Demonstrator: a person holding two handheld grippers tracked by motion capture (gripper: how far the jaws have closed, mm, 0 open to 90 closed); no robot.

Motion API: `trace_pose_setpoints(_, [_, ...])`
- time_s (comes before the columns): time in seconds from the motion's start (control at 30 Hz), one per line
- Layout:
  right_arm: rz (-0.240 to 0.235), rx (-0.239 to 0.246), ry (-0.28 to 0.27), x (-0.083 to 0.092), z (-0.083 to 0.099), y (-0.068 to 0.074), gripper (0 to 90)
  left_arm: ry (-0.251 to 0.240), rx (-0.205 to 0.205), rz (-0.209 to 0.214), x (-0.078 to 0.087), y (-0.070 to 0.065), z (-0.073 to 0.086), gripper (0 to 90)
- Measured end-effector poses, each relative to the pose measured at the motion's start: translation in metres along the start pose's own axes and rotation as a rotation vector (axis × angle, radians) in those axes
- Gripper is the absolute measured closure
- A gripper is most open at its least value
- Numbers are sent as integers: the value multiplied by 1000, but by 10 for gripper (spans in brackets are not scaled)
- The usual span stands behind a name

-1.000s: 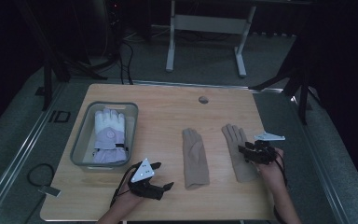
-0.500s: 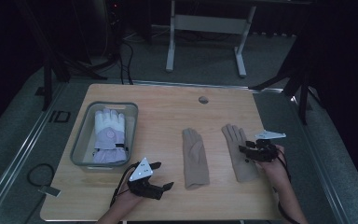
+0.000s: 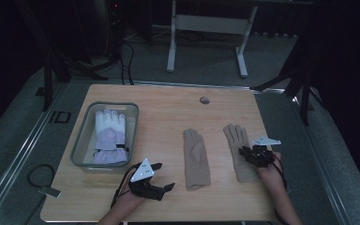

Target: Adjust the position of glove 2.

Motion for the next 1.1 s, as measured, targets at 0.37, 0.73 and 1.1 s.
trace_pose_setpoints(0.37, [131,-113,-11,13,-19,17,837,-1,4,-4,0,1,0,113])
trace_pose_setpoints(0.73, [121,-214,-88,37,-57,47,837,0,2,-7,0,1,0,113])
trace_pose_setpoints(1.1, [31,-231,-104,27,-80,102,835,-1,-6,-3,0,1,0,113])
Point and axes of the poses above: each handheld gripper's, and its own axes: x roughly backward along the jaws, z roughly out of its underside, y roughly to its left, the point moved 8 cm from there along -x, roughly forward along the jaws, and after that the axes turned 1 degree about -y, right-handed, at the moved point
